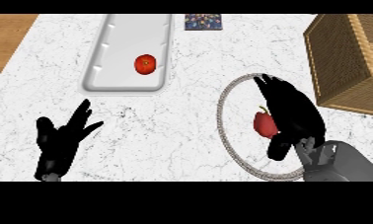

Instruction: Pick the bell pepper from the placemat and place it in the basket

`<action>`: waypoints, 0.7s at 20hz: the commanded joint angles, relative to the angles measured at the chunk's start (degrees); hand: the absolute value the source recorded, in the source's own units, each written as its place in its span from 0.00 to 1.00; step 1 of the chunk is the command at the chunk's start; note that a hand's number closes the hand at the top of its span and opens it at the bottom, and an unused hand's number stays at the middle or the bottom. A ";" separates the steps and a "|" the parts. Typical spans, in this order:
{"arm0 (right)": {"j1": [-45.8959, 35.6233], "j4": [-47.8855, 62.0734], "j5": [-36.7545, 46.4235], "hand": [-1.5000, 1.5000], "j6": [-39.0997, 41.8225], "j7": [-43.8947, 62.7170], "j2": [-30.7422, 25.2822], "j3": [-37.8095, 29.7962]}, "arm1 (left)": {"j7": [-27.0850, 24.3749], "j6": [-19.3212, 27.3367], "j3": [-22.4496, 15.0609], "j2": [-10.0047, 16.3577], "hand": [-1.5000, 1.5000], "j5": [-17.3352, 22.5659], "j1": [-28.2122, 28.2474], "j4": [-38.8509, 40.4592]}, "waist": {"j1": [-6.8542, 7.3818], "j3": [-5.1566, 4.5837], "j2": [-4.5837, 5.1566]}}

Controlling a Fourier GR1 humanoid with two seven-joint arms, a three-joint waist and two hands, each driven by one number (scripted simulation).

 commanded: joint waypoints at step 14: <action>0.03 10.29 4.64 0.00 3.03 -3.86 4.42 -2.37 | 3.68 -1.39 -0.34 -1.13 0.50 -1.65 3.30 1.20 | 0.14 -0.74 0.53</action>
